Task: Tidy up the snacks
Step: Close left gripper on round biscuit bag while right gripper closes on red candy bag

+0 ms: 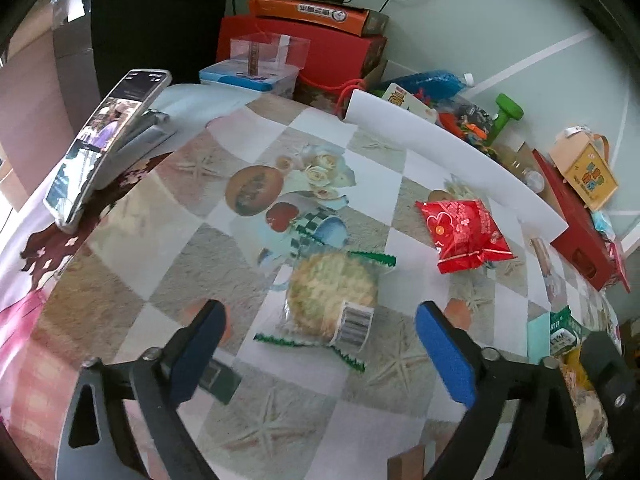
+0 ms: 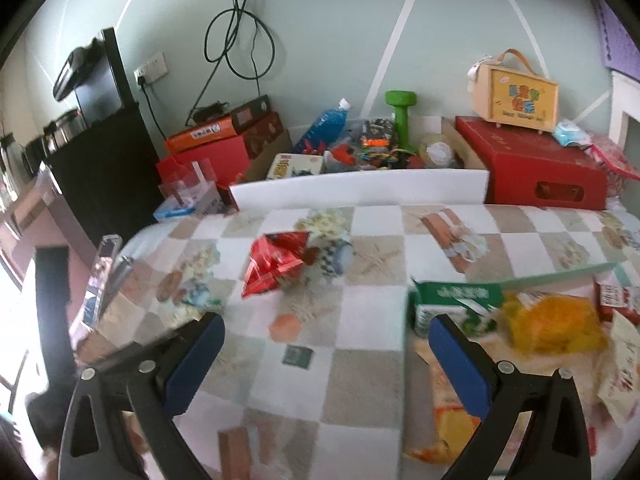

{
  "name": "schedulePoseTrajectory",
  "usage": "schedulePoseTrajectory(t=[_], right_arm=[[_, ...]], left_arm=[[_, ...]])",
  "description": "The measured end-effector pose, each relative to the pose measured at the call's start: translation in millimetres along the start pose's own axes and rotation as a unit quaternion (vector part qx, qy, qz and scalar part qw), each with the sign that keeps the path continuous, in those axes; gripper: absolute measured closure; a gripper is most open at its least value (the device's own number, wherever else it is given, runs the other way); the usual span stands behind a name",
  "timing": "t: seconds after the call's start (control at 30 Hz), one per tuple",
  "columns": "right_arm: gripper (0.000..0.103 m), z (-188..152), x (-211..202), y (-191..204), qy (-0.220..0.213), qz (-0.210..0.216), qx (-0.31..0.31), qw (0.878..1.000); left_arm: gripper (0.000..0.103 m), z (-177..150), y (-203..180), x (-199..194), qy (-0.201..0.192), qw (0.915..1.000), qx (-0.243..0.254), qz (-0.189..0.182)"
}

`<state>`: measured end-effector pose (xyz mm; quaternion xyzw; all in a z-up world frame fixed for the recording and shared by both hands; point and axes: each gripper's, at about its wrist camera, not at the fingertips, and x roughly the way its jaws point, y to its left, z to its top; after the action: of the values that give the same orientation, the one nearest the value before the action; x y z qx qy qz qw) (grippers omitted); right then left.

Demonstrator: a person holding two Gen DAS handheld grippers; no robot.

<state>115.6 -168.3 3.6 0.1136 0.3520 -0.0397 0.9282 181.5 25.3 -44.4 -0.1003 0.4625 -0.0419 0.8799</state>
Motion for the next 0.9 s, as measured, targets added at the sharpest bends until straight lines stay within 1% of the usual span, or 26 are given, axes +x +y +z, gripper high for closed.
schedulePoseTrajectory(t=[0.1, 0.2, 0.23, 0.3, 0.47, 0.53, 0.77, 0.87, 0.9], right_arm=[[0.000, 7.7, 11.5, 4.3, 0.005, 0.012, 0.004, 1.000], [0.000, 14.6, 22.5, 9.9, 0.008, 0.025, 0.003, 1.000], [0.000, 17.0, 25.4, 11.0, 0.007, 0.027, 0.003, 1.000], [0.000, 21.5, 32.0, 14.1, 0.004, 0.029, 0.002, 1.000], [0.000, 29.2, 48.8, 18.8, 0.000, 0.032, 0.008, 0.999], [0.000, 31.9, 53.9, 20.0, -0.003, 0.034, 0.010, 0.999], [0.000, 32.2, 74.3, 27.0, -0.008, 0.046, 0.010, 0.999], [0.004, 27.7, 83.0, 29.2, -0.004, 0.042, 0.005, 0.999], [0.007, 25.9, 86.2, 29.8, -0.001, 0.042, 0.004, 0.999]], left_arm=[[0.015, 1.8, -1.3, 5.9, 0.004, 1.0000, 0.003, -0.006], [0.017, 3.4, -0.8, 10.7, 0.007, 0.9999, 0.003, -0.010], [0.024, 4.4, -0.3, 12.4, 0.008, 0.9999, 0.004, -0.009], [0.034, 5.5, 0.9, 14.7, 0.010, 0.9999, 0.003, -0.005], [0.035, 8.8, 0.5, 17.0, 0.011, 0.9998, 0.014, -0.005], [0.035, 9.6, -2.7, 17.8, 0.013, 0.9995, 0.027, -0.006], [0.039, 13.3, -6.0, 24.5, 0.008, 0.9992, 0.040, 0.009], [0.039, 14.8, -5.5, 26.0, 0.005, 0.9990, 0.041, 0.014], [0.039, 15.0, -5.9, 26.5, 0.004, 0.9989, 0.043, 0.016]])
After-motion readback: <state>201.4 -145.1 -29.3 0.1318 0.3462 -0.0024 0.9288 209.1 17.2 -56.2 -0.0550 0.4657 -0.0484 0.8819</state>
